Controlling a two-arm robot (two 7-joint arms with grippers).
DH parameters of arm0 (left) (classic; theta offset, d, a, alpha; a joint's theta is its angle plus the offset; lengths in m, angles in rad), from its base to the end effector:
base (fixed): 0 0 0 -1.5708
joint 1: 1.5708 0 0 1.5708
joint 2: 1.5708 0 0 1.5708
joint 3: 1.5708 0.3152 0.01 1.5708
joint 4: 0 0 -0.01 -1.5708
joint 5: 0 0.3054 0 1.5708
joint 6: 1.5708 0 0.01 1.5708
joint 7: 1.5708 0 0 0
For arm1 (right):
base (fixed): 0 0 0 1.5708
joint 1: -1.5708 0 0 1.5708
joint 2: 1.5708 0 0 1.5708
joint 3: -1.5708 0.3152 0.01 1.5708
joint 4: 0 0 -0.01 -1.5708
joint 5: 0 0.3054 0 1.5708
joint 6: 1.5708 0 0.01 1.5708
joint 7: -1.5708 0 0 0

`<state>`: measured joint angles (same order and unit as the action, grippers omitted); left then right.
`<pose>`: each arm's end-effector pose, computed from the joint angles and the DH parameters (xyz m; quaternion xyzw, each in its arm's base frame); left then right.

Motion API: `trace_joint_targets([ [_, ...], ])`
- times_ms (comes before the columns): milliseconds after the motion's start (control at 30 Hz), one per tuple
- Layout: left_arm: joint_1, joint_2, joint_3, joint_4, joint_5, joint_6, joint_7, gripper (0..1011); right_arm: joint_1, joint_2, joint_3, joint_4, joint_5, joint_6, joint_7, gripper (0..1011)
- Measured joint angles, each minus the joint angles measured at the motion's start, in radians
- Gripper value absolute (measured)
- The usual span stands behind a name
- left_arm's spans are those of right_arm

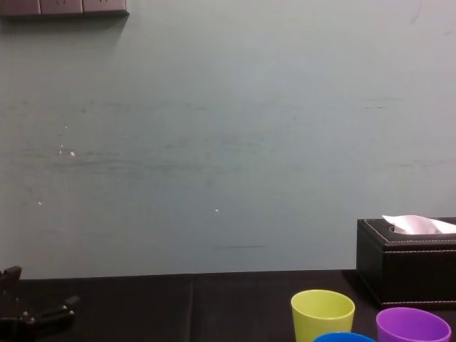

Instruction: Stack the three plastic cups sequentially using one hand.

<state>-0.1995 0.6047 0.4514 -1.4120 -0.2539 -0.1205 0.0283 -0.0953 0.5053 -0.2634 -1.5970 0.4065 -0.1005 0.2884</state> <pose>0.3590 0.0979 -0.3220 0.1415 -0.1325 0.5799 0.7913 0.2827 -0.0792 -0.3458 -0.0540 0.0140 -0.4900 0.8699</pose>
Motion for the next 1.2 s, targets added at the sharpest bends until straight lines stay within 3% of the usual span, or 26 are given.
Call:
trace_joint_targets([
  [333, 0.0, 0.0, 0.0, 0.0, 0.0, 0.0, 0.0, 1011, 0.017, -0.046, 0.002, 0.03, -0.036, -0.027, 0.005, 1003],
  [1200, 0.0, 0.0, 0.0, 0.0, 0.0, 0.0, 0.0, 1011, 0.044, -0.137, 0.04, 0.073, -0.117, -0.039, -0.012, 1003],
])
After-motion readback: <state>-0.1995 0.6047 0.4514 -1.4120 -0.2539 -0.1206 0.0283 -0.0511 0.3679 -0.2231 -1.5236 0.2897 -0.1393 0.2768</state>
